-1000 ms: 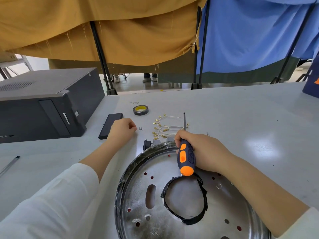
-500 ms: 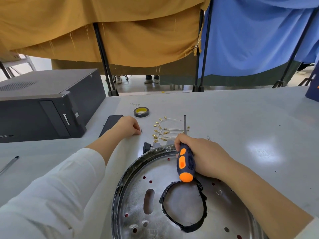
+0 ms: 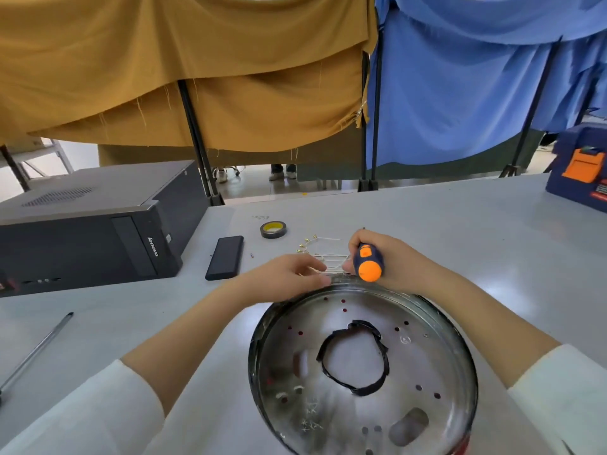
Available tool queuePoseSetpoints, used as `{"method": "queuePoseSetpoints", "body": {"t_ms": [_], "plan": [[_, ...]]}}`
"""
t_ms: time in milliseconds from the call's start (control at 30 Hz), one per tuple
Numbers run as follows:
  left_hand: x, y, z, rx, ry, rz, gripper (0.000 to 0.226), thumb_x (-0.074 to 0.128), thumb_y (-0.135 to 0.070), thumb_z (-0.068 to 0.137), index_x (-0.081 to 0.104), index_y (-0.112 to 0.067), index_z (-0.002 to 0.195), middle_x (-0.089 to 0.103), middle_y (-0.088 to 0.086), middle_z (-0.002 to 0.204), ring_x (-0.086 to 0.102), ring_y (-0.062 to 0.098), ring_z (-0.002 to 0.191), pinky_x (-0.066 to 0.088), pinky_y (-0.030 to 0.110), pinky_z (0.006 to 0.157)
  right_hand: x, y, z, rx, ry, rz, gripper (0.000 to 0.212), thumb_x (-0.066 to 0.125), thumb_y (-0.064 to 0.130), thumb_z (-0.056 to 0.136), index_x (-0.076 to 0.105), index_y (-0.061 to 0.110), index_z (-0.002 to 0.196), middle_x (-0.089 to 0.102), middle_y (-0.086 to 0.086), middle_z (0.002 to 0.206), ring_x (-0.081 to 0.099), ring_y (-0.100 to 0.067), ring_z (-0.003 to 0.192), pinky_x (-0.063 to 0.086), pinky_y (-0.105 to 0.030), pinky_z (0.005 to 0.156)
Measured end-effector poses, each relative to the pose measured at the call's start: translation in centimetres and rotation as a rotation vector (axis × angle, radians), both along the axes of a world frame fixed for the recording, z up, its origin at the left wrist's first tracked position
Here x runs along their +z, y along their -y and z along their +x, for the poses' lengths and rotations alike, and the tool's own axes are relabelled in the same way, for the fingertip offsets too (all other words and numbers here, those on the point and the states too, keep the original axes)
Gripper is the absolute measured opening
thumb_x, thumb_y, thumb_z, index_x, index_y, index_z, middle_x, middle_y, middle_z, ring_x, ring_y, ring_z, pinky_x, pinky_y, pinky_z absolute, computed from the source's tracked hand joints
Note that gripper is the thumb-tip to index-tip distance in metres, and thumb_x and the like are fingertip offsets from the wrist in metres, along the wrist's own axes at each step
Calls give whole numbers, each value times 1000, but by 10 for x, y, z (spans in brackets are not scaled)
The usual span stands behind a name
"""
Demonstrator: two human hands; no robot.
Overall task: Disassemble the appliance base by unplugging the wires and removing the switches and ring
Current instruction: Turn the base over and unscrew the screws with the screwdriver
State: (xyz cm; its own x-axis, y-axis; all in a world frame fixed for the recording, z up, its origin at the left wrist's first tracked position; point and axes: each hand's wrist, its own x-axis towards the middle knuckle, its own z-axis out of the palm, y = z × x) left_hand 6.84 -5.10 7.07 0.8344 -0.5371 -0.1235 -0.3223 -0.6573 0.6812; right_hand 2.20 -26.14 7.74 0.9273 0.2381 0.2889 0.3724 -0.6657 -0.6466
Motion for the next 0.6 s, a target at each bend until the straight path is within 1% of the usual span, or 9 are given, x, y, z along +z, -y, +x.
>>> {"method": "queuePoseSetpoints", "body": {"t_ms": [100,200,300,333,400,467,533,567,600], "plan": [[-12,2,-13,4,75,64,38,53,-24,95,47,-28,133,55,-4,127,51,10,115,35,15,87,1,14,-14,-45,-45,-111,26,65,-2,83,53,17,97,64,-13,95,62,-34,91,51,-44,84],[-16,-2,-25,103,85,22,44,39,-7,97,43,-28,135,53,4,134,50,16,117,34,19,90,-3,27,-27,-113,-79,-179,28,62,-2,83,54,12,107,65,-13,99,62,-31,90,50,-40,82],[-21,-11,-36,195,76,23,52,34,-3,96,33,-29,141,48,7,139,49,16,104,37,20,77,-11,34,-36,-150,-103,-159,21,56,-4,81,54,12,95,63,-15,93,57,-37,86,48,-42,78],[-23,-14,-41,226,78,35,54,33,-1,95,30,-28,142,47,8,140,51,16,97,39,20,69,-14,35,-36,-162,-109,-159,20,54,-4,80,53,12,91,62,-15,91,56,-39,87,47,-43,78],[-26,-19,-51,293,92,65,60,32,2,92,25,-26,145,50,9,134,52,14,80,37,18,55,-17,37,-36,-184,-114,-221,19,52,-2,79,51,14,90,62,-11,89,56,-36,86,47,-41,76],[-28,-26,-61,341,108,94,65,31,3,89,19,-24,147,55,7,116,49,14,70,34,18,49,-19,37,-35,-191,-118,-287,18,53,0,80,51,15,90,62,-8,89,56,-30,83,47,-37,75],[-28,-35,-69,350,81,131,66,31,2,88,15,-23,148,52,1,96,47,12,64,32,21,46,-20,36,-33,-189,-126,-323,18,53,1,82,50,17,90,62,-6,90,52,-25,79,46,-34,74],[-26,-37,-72,343,59,158,65,32,-1,89,14,-22,148,51,1,95,47,12,65,33,22,47,-20,34,-32,-183,-123,-336,19,53,1,82,50,17,90,62,-6,90,51,-23,78,46,-35,74],[-23,-39,-74,334,50,184,63,34,-5,91,13,-22,148,53,3,102,49,12,66,35,22,49,-20,32,-32,-173,-117,-350,19,52,1,81,50,18,90,61,-6,89,50,-23,78,47,-36,75]]}}
